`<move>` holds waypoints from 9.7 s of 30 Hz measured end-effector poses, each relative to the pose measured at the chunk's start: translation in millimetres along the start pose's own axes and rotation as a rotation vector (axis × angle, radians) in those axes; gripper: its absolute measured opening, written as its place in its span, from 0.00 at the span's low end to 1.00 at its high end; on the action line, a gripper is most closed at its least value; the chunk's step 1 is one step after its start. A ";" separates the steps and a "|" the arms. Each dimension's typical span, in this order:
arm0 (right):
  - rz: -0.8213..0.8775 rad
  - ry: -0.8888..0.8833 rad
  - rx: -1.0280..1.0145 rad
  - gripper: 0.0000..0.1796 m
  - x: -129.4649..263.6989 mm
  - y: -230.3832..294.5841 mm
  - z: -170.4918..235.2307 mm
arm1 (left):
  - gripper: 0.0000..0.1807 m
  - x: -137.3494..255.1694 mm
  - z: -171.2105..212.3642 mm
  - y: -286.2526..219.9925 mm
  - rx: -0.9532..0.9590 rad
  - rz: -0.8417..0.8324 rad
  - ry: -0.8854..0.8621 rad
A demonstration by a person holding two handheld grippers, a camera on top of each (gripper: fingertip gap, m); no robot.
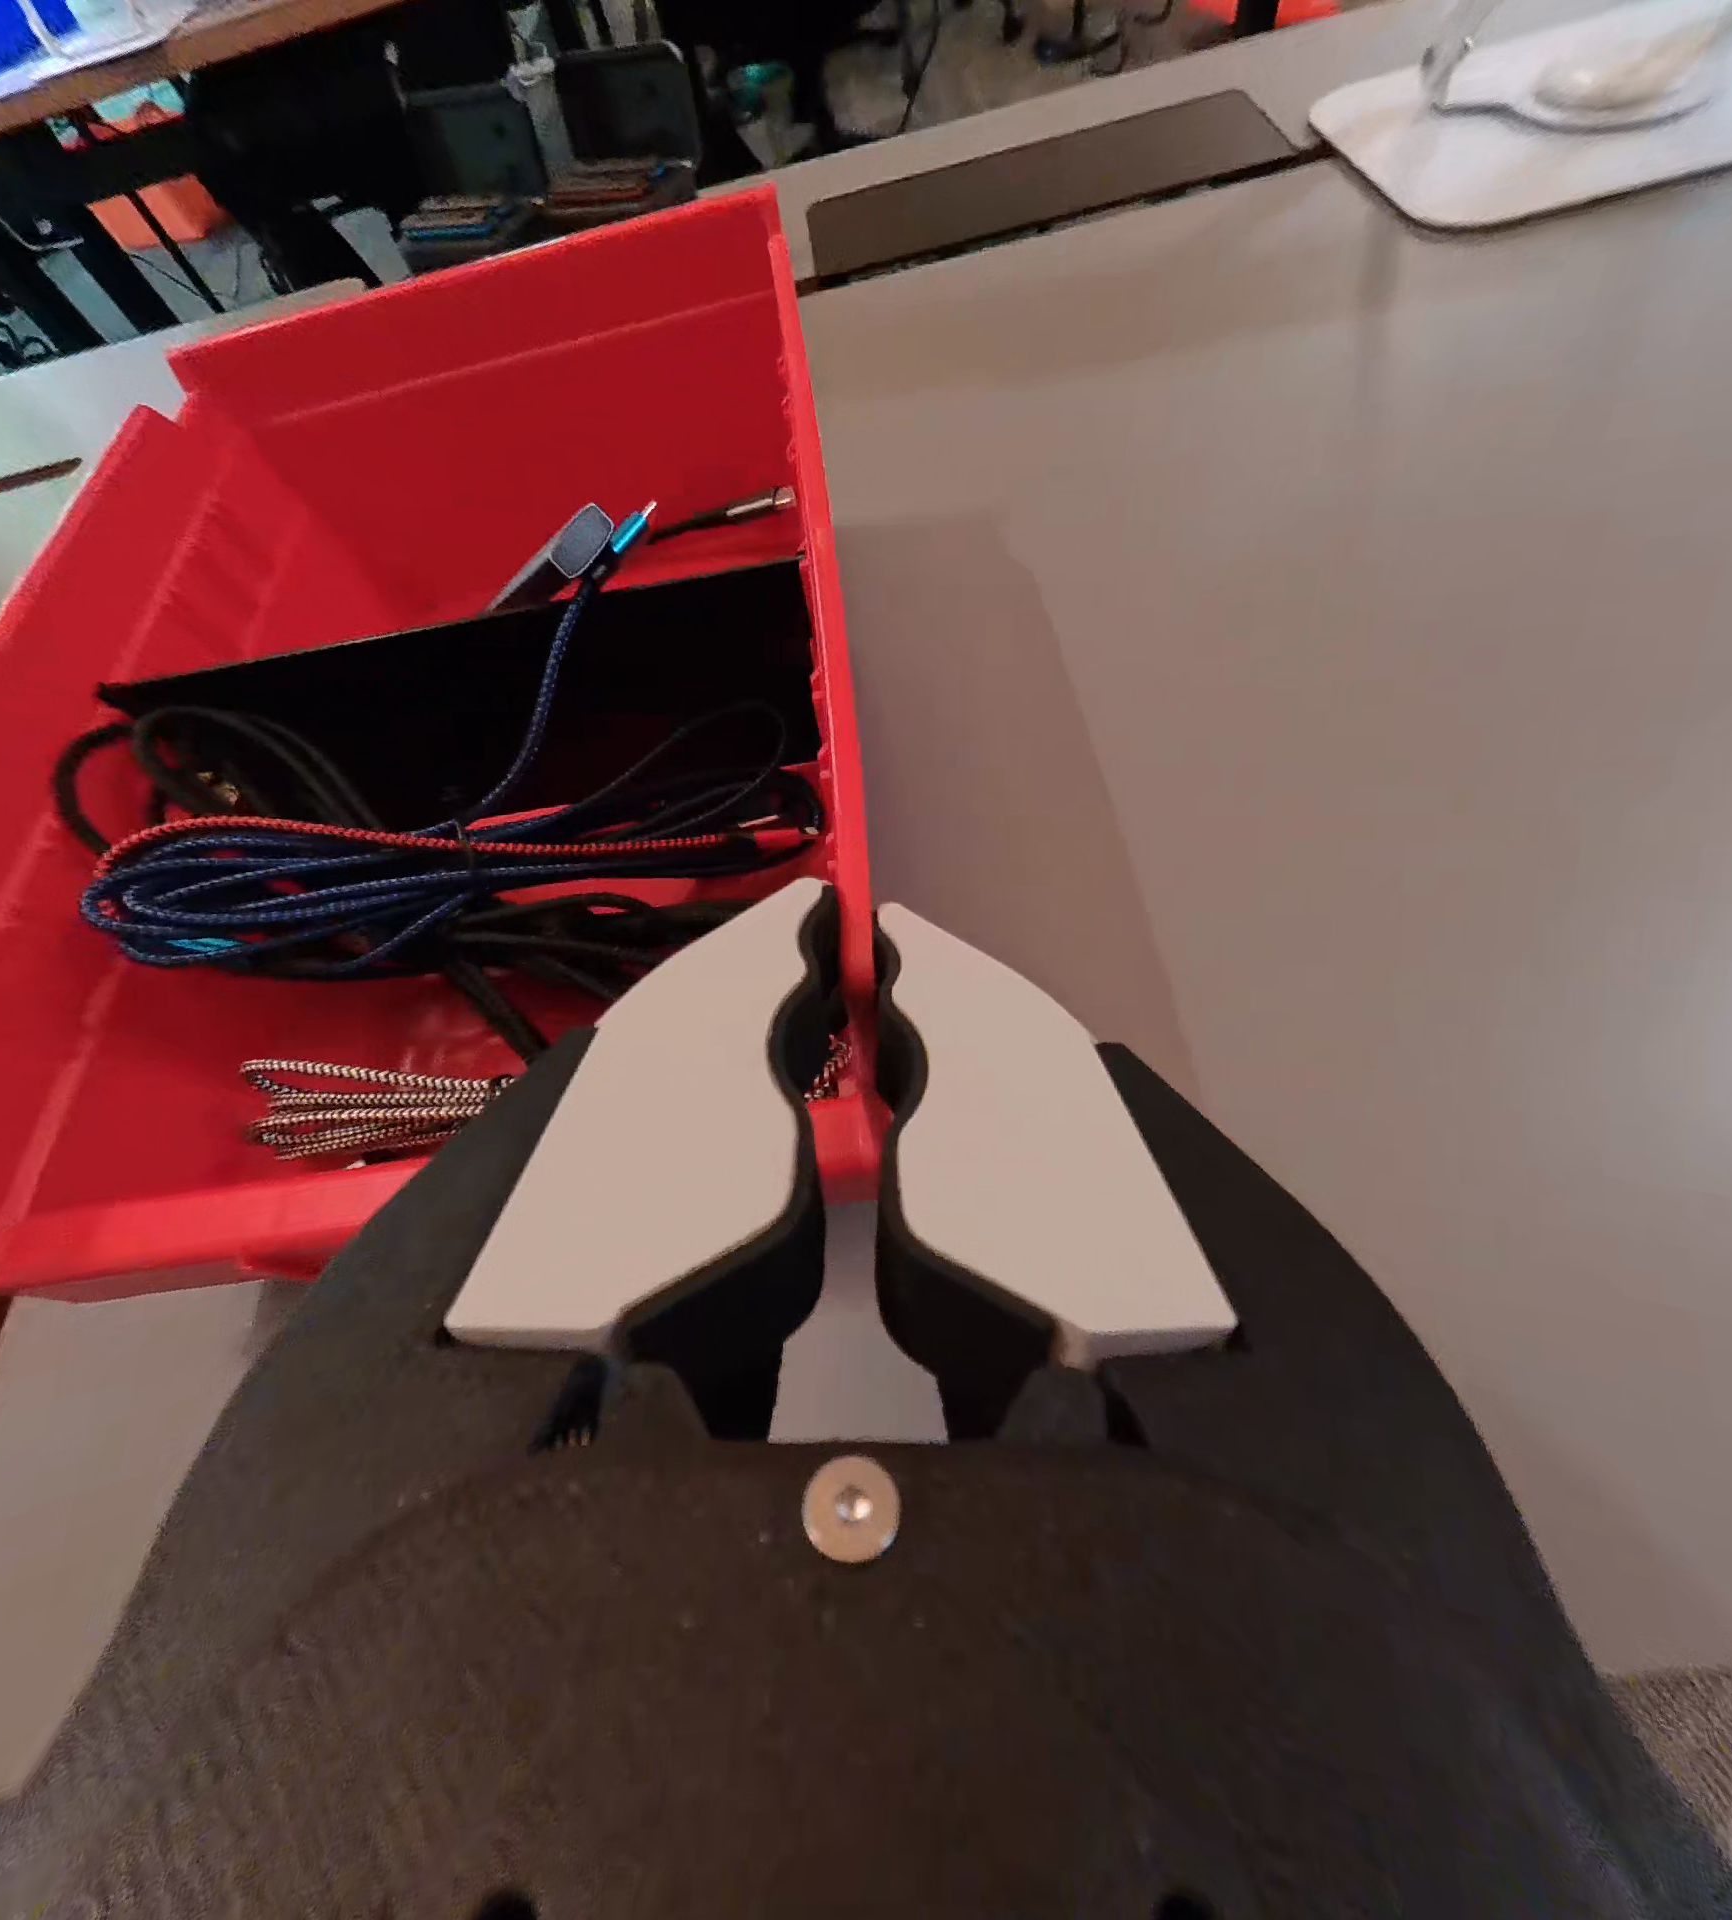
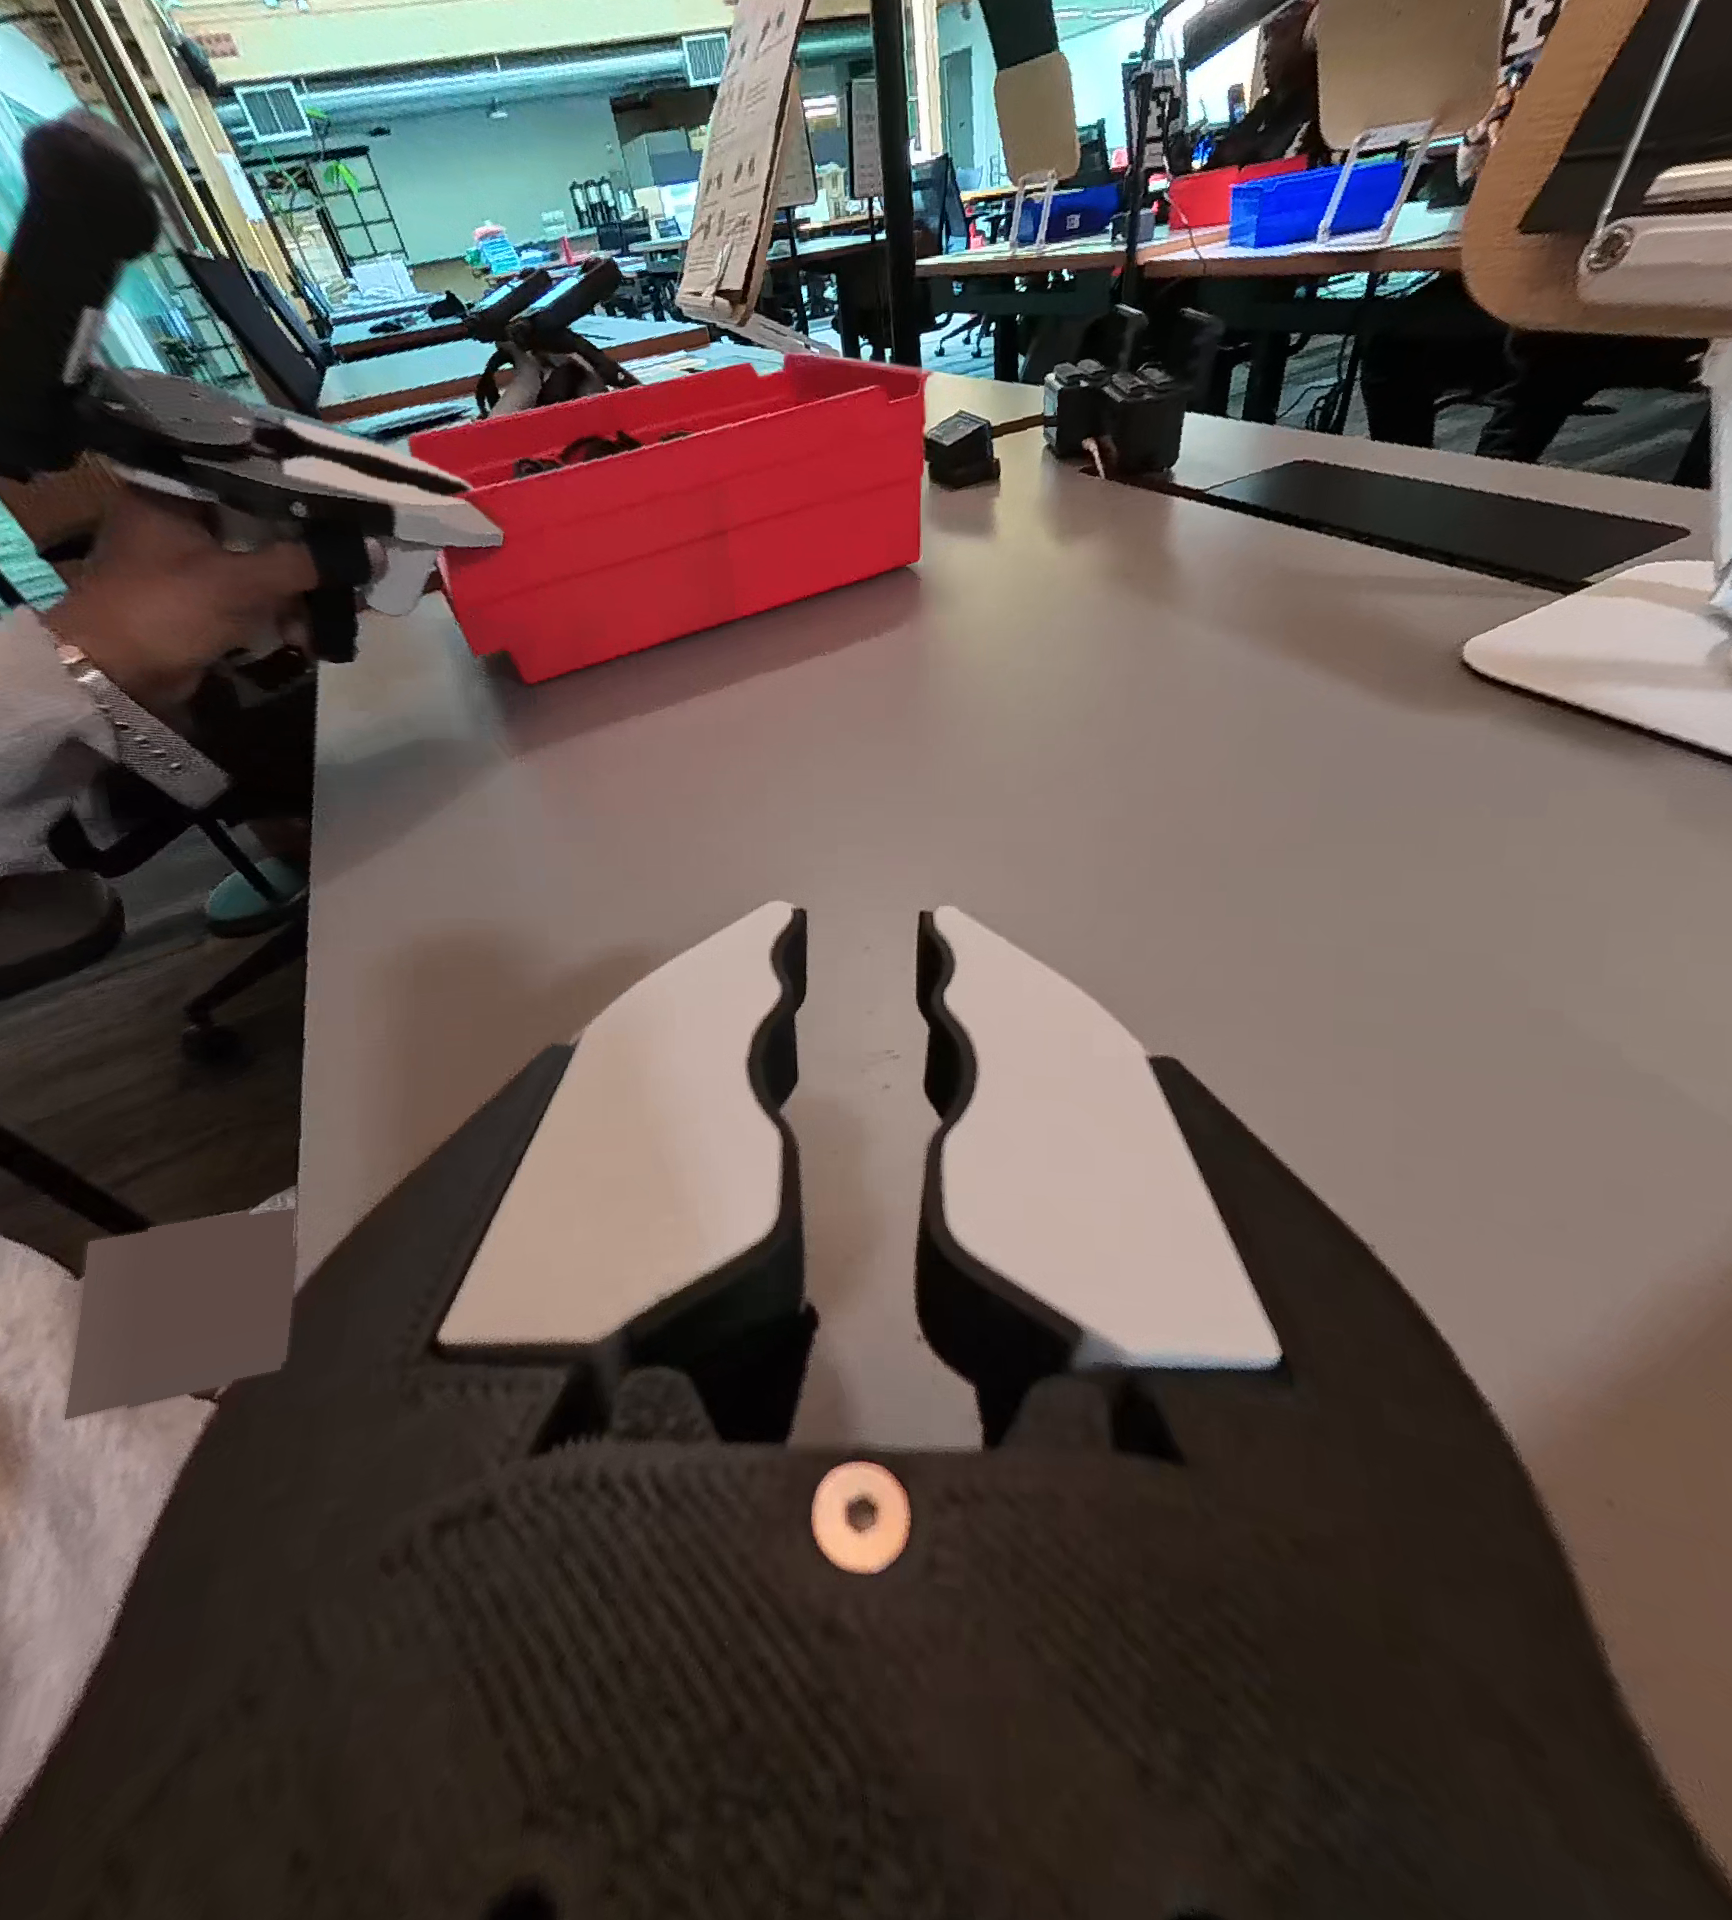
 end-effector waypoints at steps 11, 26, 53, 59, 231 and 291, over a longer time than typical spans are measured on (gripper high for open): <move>0.044 0.015 -0.019 0.11 5.2 -8.7 2.8 | 0.03 26.9 8.7 -37.5 0.026 0.083 -0.018; -0.255 0.316 0.469 0.18 -273.1 96.6 -113.7 | 0.17 10.3 12.8 -36.1 0.085 0.197 -0.092; -0.376 1.116 0.703 0.12 -459.8 128.1 -76.3 | 0.32 0.2 27.9 -30.1 -0.155 0.071 0.048; -0.317 0.898 0.717 0.12 -423.6 117.8 -161.2 | 0.32 0.0 27.8 -29.8 -0.153 0.062 0.048; -0.291 -0.127 -0.738 0.05 10.2 22.0 -2.9 | 0.13 -44.9 -97.8 -323.2 0.717 1.612 -0.197; -0.188 -0.181 -0.679 0.05 9.1 24.2 -3.8 | 0.14 -51.1 -89.9 -332.0 0.839 1.662 -0.133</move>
Point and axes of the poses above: each gripper's, where its closed fingertips meet, x back along the fingers, z out of its underside, y = z × x across the jaws, the point moved 2 cm from there along x, back along the fingers, and after that the axes turned 7 degrees about z, right-handed, at the moved point
